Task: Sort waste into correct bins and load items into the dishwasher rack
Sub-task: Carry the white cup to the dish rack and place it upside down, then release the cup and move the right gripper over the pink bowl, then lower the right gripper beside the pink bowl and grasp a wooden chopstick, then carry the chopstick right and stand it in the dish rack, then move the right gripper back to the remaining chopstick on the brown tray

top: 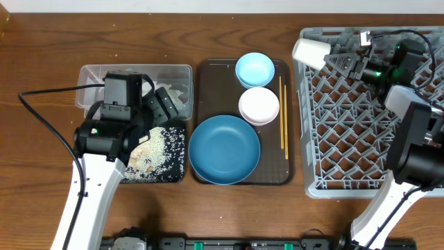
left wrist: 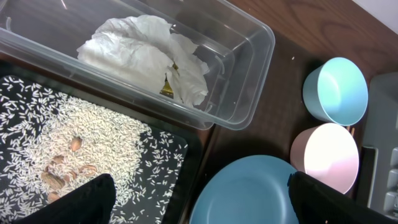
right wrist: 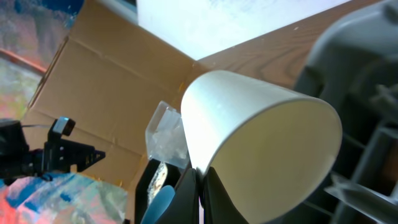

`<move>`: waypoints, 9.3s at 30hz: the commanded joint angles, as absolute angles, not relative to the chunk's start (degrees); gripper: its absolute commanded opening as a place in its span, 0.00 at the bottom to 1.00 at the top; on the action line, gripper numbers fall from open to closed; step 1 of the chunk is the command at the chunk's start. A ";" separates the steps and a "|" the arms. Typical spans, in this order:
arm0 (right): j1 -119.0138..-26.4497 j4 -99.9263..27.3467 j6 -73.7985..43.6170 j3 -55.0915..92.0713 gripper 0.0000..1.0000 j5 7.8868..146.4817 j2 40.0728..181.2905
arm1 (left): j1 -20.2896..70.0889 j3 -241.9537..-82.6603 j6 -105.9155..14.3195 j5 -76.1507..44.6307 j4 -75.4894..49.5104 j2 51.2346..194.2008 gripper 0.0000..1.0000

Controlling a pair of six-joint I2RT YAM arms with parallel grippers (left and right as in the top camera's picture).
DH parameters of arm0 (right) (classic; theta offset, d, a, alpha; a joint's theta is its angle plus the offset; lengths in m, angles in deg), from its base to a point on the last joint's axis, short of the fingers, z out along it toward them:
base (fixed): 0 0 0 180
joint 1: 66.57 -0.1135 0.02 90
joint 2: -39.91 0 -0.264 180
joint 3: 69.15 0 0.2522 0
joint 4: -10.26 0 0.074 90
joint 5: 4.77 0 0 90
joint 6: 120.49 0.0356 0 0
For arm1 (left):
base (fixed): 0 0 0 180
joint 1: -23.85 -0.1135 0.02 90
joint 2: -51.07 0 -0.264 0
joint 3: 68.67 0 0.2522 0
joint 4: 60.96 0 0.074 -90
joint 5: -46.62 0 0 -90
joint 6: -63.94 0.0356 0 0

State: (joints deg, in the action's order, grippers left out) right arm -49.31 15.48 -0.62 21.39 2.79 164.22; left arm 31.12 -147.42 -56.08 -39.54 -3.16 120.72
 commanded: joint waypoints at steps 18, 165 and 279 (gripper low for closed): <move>-45.38 5.12 -6.79 21.76 0.04 1.75 164.81 | 30.92 -148.67 -55.95 -40.66 -3.12 120.30 0.91; -92.15 -21.63 -9.25 -2.31 0.21 95.21 140.35 | 30.92 -148.67 -55.95 -40.66 -3.12 120.30 0.91; -86.80 -43.43 -10.37 7.79 0.25 79.75 118.69 | 30.92 -148.67 -55.95 -40.66 -3.12 120.30 0.91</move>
